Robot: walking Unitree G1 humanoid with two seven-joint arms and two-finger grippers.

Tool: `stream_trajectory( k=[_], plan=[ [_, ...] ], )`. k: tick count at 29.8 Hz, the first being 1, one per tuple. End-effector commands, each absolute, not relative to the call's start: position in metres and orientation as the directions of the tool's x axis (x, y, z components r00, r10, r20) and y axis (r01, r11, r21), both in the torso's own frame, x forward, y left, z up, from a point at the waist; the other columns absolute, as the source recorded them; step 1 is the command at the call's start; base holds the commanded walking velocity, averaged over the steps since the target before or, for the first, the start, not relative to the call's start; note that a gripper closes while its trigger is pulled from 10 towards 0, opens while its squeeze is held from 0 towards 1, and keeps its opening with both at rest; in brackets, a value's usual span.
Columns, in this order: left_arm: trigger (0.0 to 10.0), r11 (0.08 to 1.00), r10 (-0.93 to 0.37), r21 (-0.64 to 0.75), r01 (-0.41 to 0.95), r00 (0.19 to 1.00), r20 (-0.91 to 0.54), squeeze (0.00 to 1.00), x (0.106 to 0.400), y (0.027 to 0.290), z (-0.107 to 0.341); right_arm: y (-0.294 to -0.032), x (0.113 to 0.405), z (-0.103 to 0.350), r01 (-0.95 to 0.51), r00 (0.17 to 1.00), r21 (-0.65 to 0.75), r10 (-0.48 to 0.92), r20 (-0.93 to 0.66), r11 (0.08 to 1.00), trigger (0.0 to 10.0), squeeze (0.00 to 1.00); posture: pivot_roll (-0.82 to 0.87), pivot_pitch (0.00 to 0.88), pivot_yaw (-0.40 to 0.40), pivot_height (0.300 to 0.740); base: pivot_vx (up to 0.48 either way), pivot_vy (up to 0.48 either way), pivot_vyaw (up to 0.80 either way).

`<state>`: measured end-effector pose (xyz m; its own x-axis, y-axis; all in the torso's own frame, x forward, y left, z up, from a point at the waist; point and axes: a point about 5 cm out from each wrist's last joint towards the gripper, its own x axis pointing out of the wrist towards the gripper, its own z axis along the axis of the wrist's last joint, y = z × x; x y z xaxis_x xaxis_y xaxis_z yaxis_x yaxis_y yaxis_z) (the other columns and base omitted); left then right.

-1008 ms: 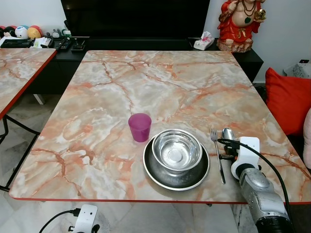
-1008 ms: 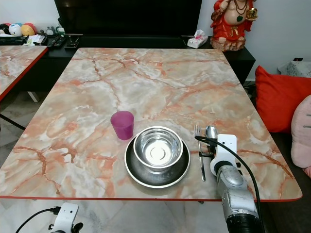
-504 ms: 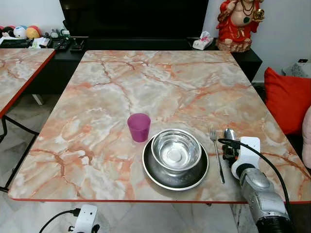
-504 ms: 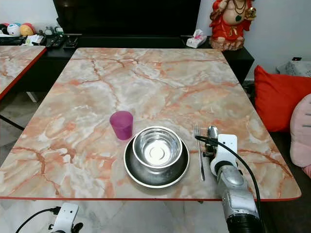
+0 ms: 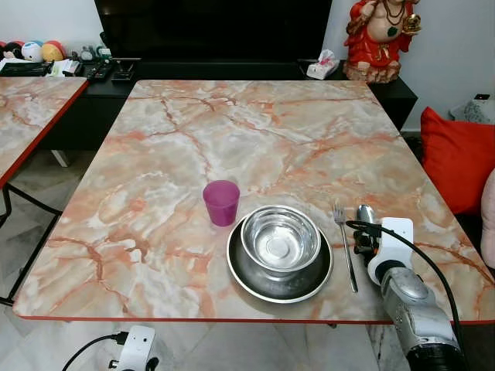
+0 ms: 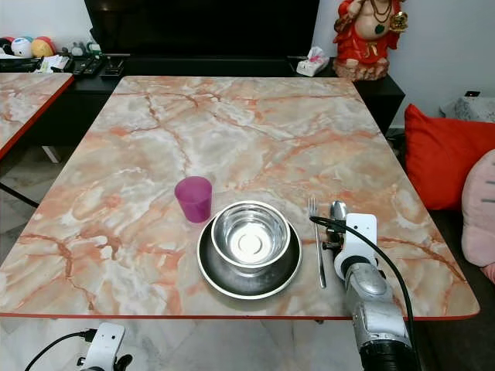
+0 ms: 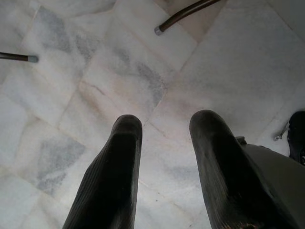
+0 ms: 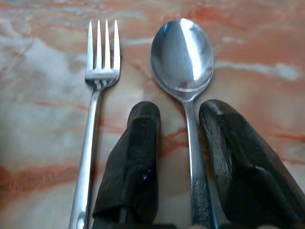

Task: Setting the table

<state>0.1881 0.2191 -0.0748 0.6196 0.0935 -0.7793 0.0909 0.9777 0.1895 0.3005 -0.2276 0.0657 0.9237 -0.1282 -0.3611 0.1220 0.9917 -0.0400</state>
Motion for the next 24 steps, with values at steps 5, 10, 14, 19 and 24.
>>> stream_trajectory(
  k=[5,10,14,19,24],
  plan=[
    [10.0,0.978,0.102,0.191,0.087,0.597,-0.795,0.0,0.181,0.223,-0.078,-0.231,0.305,0.074,0.155,0.937,-0.032,-0.158,-0.312,0.987,10.0,0.0,0.1,0.045,-0.018,0.74,0.0,0.0,0.0],
    [10.0,0.978,0.1,0.189,0.088,0.597,-0.796,0.0,0.181,0.223,-0.078,-0.23,0.306,0.079,0.161,0.944,-0.035,-0.164,-0.287,0.986,10.0,0.0,0.1,0.045,-0.018,0.74,0.0,0.0,0.0],
    [10.0,0.979,0.098,0.186,0.085,0.605,-0.79,0.0,0.182,0.222,-0.077,-0.237,0.306,0.107,0.261,0.964,-0.033,-0.262,-0.051,0.965,10.0,0.0,0.1,0.043,-0.018,0.74,0.0,0.0,0.0],
    [10.0,0.979,0.095,0.186,0.087,0.609,-0.788,0.0,0.183,0.221,-0.077,-0.236,0.298,0.121,0.291,0.953,-0.018,-0.288,0.093,0.957,10.0,0.0,0.1,0.04,-0.021,0.74,0.0,0.0,0.0],
    [10.0,0.978,0.096,0.187,0.089,0.608,-0.788,0.0,0.182,0.221,-0.077,-0.231,0.288,0.125,0.285,0.947,-0.028,-0.277,0.16,0.958,10.0,0.0,0.09,0.034,-0.025,0.74,0.0,0.0,0.0]
  ],
)
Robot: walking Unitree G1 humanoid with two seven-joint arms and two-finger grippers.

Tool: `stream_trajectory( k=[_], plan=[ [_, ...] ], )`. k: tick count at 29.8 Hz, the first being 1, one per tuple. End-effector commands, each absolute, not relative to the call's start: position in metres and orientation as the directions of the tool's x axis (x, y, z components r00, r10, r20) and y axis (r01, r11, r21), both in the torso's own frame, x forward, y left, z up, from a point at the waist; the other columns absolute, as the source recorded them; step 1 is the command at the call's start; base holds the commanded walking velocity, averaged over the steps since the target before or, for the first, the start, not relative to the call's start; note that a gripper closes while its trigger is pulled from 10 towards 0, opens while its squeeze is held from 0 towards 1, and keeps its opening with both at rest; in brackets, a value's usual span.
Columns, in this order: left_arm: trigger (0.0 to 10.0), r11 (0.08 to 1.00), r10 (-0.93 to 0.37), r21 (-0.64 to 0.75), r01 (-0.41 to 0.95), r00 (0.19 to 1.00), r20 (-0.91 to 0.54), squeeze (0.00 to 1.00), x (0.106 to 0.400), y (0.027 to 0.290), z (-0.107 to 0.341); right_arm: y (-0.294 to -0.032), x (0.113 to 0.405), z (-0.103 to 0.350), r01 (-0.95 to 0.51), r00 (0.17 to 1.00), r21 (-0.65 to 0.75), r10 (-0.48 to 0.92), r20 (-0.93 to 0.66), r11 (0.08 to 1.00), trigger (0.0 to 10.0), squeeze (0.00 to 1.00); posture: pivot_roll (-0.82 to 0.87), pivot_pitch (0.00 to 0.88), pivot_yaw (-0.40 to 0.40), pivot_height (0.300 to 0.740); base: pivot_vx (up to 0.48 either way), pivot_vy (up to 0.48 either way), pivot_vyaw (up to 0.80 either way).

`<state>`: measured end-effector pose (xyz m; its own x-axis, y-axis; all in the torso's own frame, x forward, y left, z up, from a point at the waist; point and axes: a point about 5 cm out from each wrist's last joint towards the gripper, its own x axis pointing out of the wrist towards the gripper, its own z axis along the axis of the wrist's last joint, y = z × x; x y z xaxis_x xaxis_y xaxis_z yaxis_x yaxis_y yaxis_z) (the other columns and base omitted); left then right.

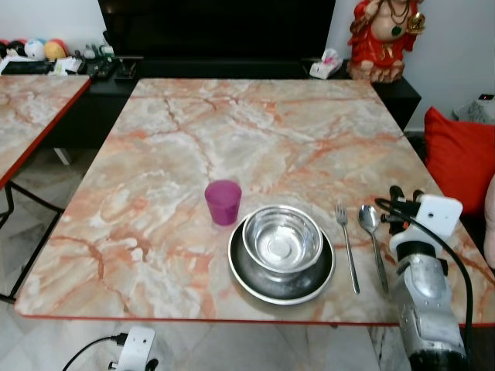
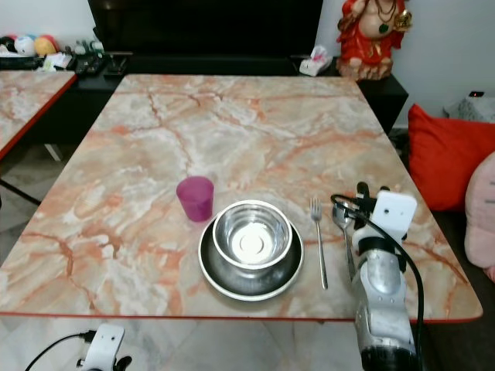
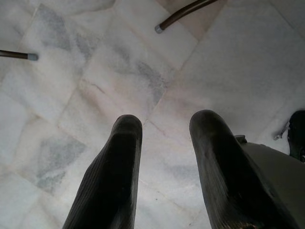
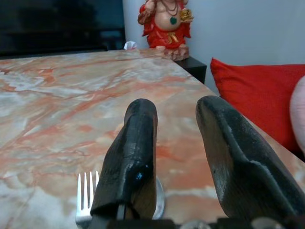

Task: Setting the table

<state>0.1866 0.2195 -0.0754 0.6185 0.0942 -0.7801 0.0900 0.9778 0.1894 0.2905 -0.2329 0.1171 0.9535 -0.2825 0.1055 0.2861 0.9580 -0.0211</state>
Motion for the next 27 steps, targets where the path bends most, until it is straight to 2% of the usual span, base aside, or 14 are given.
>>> stream_trajectory(
  k=[1,14,27],
  plan=[
    [10.0,0.978,0.096,0.187,0.088,0.607,-0.789,0.0,0.182,0.221,-0.078,-0.23,0.287,0.125,0.282,0.947,-0.034,-0.273,0.171,0.959,10.0,0.0,0.09,0.031,-0.025,0.74,0.0,0.0,0.0],
    [10.0,0.982,0.101,0.175,0.066,0.603,-0.791,0.0,0.179,0.22,-0.079,-0.216,0.292,0.127,0.25,0.949,-0.008,-0.244,0.198,0.968,10.0,0.0,0.09,0.0,-0.04,0.74,0.0,0.0,0.0],
    [10.0,0.983,0.097,0.171,0.068,0.595,-0.797,0.0,0.174,0.218,-0.082,-0.209,0.294,0.127,0.22,0.955,-0.022,-0.21,0.208,0.975,10.0,0.0,0.09,0.0,-0.043,0.74,0.0,0.285,0.07]
  ],
)
